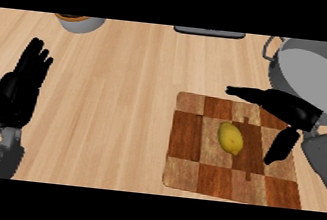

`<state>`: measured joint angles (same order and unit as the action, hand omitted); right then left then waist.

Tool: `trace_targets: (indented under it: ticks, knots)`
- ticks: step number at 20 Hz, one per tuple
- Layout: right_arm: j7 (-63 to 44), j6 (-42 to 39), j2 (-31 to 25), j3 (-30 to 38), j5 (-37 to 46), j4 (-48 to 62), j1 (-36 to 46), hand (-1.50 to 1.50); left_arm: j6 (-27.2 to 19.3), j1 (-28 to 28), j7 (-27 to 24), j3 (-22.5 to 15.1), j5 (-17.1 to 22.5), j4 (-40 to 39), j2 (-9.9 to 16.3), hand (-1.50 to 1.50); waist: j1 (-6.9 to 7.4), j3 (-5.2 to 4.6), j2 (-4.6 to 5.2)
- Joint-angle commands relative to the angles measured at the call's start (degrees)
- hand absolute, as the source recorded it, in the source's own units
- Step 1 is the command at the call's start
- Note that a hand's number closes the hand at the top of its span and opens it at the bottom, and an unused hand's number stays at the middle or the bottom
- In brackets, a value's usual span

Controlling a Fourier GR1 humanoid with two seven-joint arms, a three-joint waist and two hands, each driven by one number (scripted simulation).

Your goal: Pick the lemon from the cutting board and place it in the pot

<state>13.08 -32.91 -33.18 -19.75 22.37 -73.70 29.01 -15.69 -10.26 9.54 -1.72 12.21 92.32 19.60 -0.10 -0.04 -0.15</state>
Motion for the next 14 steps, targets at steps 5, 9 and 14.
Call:
trace_targets:
  ticks: [5, 9, 14]
  knots:
    - [-2.8, -3.3, 4.0, 2.4, 5.9, -3.6, -3.7, -1.5, 4.4, -1.7, -0.9, 3.9, -0.4, -3.0, -1.1, 0.0, 0.12, 0.03, 0.16]
    - [-7.4, -0.4, 6.7, 1.7, 10.1, -4.2, -5.1, -1.5, 2.9, 1.4, -2.3, 2.7, -2.4, -1.9, -3.4, 0.0, 0.14, 0.02, 0.16]
    - [-3.9, 3.5, 8.5, 0.6, 16.5, -1.4, -8.8, -1.5, 4.5, -2.3, 3.4, 4.8, -2.0, 0.4, -1.7, 0.0, 0.28, 0.05, 0.16]
